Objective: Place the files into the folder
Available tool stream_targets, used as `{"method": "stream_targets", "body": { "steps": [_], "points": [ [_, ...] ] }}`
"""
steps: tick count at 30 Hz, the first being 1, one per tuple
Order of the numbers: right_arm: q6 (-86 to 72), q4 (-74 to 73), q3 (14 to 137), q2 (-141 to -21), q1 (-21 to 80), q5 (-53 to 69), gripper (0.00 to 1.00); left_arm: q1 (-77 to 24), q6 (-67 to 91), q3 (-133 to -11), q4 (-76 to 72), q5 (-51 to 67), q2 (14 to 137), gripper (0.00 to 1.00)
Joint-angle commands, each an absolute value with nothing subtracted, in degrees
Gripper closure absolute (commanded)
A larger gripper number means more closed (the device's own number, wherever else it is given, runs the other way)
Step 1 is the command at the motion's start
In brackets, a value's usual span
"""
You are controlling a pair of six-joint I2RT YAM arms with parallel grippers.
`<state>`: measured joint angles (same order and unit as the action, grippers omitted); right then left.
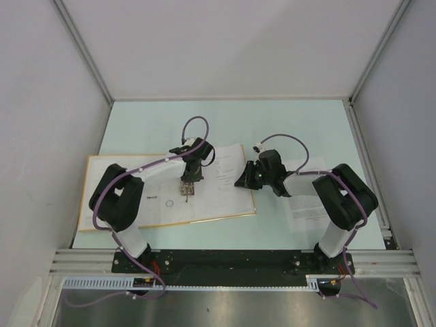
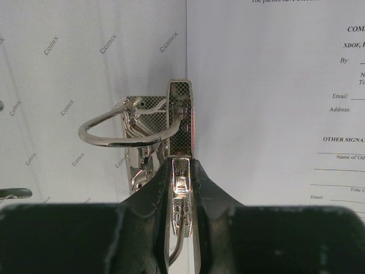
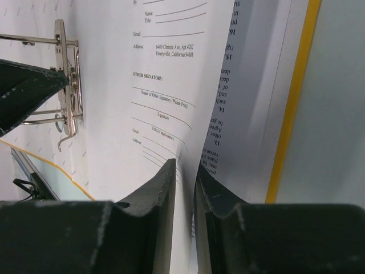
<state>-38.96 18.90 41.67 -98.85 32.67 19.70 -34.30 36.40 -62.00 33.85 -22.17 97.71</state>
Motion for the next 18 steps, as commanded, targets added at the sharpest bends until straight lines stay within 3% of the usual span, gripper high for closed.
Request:
{"method": "stream_targets", "body": {
  "steps": [1, 18],
  "points": [
    [-38.1, 18.6, 42.5, -97.6, 33.0, 19.0, 0.77, -34.0, 35.7, -62.7, 31.6, -21.4, 97.5, 0.81],
    [-37.9, 17.9, 43.5, -97.7, 33.4, 18.8, 0.76, -33.9, 34.6, -62.0, 31.5, -20.9, 95.5, 0.55]
  ]
}}
